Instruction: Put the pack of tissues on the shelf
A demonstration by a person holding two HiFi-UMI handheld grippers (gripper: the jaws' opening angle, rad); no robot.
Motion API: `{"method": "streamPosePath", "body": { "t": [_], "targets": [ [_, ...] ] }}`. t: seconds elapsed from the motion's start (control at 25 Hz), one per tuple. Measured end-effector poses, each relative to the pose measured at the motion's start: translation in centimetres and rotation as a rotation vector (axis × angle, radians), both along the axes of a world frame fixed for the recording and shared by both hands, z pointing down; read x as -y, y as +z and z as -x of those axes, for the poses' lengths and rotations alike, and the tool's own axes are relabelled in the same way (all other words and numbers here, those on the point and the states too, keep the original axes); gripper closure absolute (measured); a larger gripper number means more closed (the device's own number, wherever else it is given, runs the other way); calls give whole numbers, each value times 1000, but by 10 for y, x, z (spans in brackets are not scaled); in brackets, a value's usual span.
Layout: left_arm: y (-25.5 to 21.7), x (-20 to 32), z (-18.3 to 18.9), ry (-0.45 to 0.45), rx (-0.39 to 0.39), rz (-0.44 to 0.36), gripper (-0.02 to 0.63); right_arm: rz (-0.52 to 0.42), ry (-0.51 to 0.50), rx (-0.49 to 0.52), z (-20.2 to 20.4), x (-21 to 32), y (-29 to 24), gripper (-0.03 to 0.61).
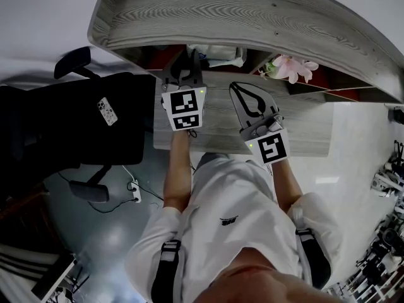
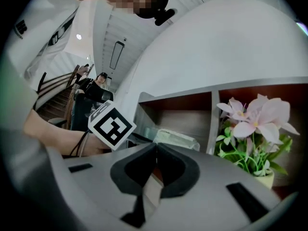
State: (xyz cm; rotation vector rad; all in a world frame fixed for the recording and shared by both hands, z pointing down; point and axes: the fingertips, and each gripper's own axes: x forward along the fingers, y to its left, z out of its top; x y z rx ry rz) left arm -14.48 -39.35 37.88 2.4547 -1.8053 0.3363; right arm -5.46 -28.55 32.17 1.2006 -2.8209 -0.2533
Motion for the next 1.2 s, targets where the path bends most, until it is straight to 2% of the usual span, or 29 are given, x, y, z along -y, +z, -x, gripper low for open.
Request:
{"method": "streamPosePath", "body": {
  "t": [0.08,0.12,0.48,0.88,1.2],
  "targets": [
    [2,-1,0,0,16,-5,494,6,-1,1,0,2,2,551],
    [3,-1,0,2,21,-7,482,9,-2,0,0,2,3,551],
    [-2,-14,2,11,10,-23,476,6,-4,4,0,0,2,551],
    [-19,-46,-10,114,7,-69,477,0,7,31,0,-8,-8,552],
    [-27,-73,-12,151,-1,-95,477,-1,21,-19,0,-19,-4,552]
  ]
}}
